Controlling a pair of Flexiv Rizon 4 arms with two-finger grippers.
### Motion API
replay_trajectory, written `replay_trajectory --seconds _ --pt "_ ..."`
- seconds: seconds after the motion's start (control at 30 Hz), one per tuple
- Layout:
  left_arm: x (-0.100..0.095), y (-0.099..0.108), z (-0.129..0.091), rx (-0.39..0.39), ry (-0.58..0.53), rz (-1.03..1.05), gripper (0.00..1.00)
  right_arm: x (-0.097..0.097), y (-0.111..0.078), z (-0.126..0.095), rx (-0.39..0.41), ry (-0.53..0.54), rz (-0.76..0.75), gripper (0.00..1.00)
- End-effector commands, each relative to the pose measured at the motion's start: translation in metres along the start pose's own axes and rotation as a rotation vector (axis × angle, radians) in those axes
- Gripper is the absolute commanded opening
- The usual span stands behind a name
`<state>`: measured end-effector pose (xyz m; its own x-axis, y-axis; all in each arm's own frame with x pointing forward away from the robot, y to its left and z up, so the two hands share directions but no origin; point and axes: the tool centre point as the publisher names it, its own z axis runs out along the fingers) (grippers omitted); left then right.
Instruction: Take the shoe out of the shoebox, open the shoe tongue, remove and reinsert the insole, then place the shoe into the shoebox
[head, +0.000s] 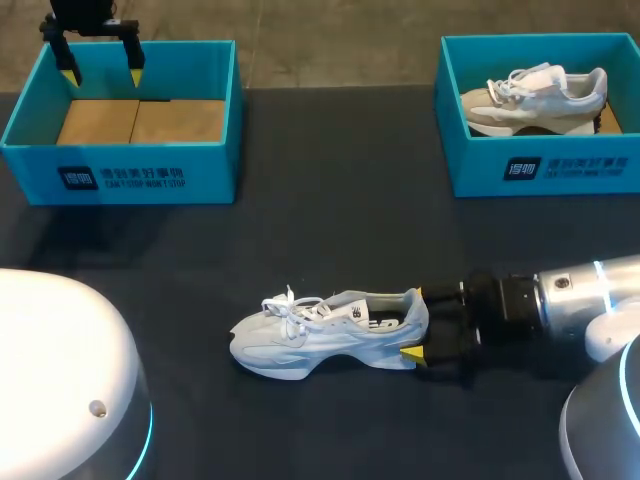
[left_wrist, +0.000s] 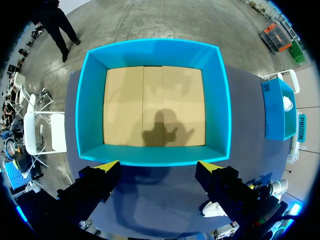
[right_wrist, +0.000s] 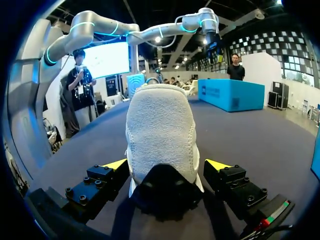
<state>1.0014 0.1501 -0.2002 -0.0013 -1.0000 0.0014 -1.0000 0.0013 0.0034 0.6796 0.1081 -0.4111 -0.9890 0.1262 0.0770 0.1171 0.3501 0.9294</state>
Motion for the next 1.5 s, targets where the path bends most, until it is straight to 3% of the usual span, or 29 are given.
replay_trajectory --seconds 0.03,1.1,1.13,1.17,1.2,1.5 --pt "0.000 0.001 0.000 0.002 0.000 0.000 1.00 0.001 -0.001 0.008 0.002 0.002 0.000 1.00" --pt "0.000 0.001 0.000 0.002 0.000 0.000 1.00 0.001 0.002 0.027 -0.020 0.021 -0.017 1.00" --pt "0.000 0.001 0.000 0.002 0.000 0.000 1.00 0.001 0.002 0.027 -0.023 0.021 -0.018 0.84" --pt "0.000 0.001 0.000 0.002 0.000 0.000 1.00 0.001 0.001 0.027 -0.025 0.020 -0.020 0.36" --pt "0.000 0.001 0.000 0.002 0.000 0.000 1.00 0.002 0.001 0.027 -0.027 0.020 -0.023 0.00" --pt "0.000 0.001 0.000 0.002 0.000 0.000 1.00 0.005 0.002 0.026 -0.046 0.012 -0.034 0.00"
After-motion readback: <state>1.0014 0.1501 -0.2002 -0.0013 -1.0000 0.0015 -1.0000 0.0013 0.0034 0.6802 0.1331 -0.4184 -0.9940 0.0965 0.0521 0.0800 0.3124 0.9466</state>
